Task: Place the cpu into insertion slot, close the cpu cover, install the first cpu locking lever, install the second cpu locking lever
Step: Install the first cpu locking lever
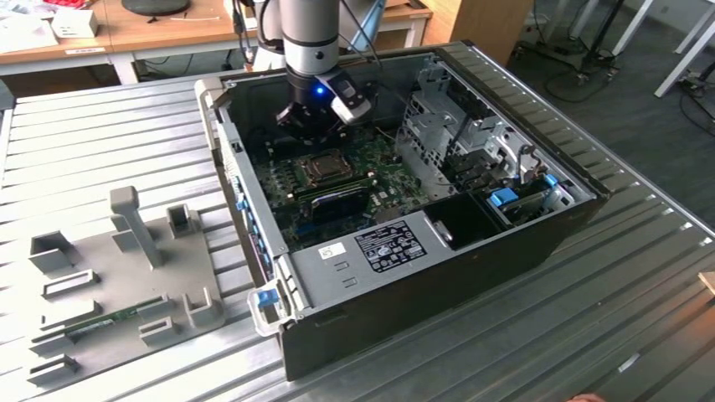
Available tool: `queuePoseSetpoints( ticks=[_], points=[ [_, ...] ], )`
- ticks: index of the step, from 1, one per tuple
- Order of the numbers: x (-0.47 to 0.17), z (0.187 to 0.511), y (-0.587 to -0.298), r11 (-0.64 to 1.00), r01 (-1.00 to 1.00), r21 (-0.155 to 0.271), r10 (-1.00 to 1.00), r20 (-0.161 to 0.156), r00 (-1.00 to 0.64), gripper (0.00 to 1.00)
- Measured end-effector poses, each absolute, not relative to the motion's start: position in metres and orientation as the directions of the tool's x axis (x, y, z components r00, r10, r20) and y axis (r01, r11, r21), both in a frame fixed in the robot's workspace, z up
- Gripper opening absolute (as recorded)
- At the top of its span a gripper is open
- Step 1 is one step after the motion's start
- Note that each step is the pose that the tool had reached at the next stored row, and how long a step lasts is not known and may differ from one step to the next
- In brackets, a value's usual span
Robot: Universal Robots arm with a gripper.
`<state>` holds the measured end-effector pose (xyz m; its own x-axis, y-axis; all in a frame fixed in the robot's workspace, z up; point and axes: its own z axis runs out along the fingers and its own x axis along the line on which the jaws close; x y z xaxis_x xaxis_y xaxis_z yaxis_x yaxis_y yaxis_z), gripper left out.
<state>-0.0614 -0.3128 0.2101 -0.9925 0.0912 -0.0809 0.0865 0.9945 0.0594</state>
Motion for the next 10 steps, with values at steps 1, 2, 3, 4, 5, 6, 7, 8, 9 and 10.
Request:
queuePoseSetpoints(
  ticks=[1,2,3,4,5,6,7,8,9,10],
  points=[
    [-0.061,0.21,-0.313,0.995,0.085,0.059,0.09,-0.084,-0.992,0.1],
    [-0.061,0.21,-0.313,0.995,0.085,0.06,0.09,-0.085,-0.992,0.1],
    [-0.061,0.21,-0.313,0.995,0.085,0.06,0.09,-0.085,-0.992,0.1],
    [-0.061,0.21,-0.314,0.995,0.085,0.059,0.09,-0.085,-0.992,0.1],
    [-0.061,0.21,-0.314,0.995,0.085,0.059,0.09,-0.085,-0.992,0.1],
    [-0.061,0.21,-0.316,0.995,0.085,0.059,0.09,-0.085,-0.992,0.1],
    [-0.061,0.21,-0.317,0.995,0.085,0.059,0.09,-0.085,-0.992,0.1],
    [-0.061,0.21,-0.32,0.995,0.085,0.059,0.09,-0.085,-0.992,0.1],
    [-0.061,0.21,-0.322,0.995,0.085,0.059,0.09,-0.085,-0.992,0.1],
    [-0.061,0.21,-0.325,0.995,0.085,0.06,0.09,-0.085,-0.992,0.1]
  ],
)
